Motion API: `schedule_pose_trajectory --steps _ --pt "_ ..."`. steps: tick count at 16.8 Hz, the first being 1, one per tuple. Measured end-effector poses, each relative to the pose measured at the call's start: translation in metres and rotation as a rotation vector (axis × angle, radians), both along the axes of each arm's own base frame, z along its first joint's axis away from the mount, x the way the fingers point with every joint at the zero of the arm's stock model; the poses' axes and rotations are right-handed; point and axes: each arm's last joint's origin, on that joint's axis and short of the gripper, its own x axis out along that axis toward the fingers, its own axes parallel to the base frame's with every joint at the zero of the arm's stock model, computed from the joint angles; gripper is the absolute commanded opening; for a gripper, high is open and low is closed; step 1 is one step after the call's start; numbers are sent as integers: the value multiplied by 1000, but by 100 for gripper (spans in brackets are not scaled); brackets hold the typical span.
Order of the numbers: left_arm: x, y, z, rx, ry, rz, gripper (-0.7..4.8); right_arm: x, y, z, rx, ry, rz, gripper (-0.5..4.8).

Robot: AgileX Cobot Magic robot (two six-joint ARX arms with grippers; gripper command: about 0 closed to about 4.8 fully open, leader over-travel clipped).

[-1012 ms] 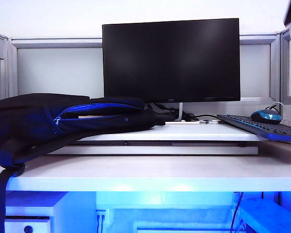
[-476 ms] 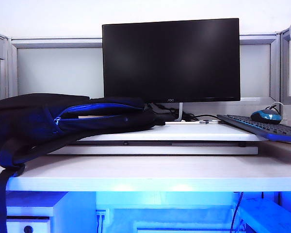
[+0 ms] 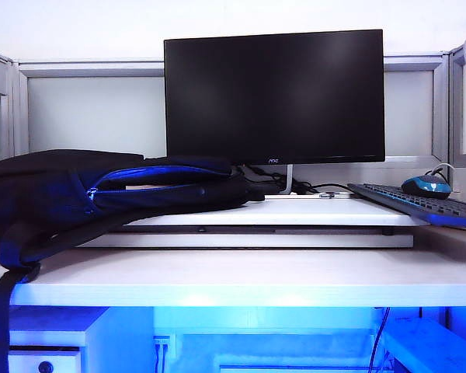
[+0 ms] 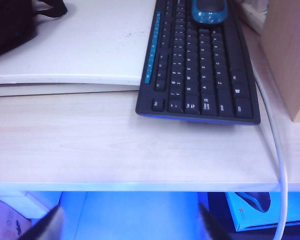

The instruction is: Pick up the book on the desk and put it into the open backpack.

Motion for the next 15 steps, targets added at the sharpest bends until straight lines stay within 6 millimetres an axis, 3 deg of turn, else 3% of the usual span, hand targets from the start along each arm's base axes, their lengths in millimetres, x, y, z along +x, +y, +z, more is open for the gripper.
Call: schedule_pose_trajectory --steps 2,6,9,10,12,15 --pt "2 1 -3 -14 16 54 331 0 0 -14 -1 9 1 332" --pt "6 4 -8 -11 26 153 330 0 0 -24 9 8 -3 330" --pt "13 5 -25 -3 70 200 307 1 0 -44 3 33 -3 300" --pt "14 5 -29 -1 81 200 293 1 0 -49 1 41 -3 282" --pt "17 4 -35 -2 73 200 279 3 1 -59 6 20 -5 196" --pt "19 4 -37 -4 63 200 276 3 0 -69 3 22 -13 164"
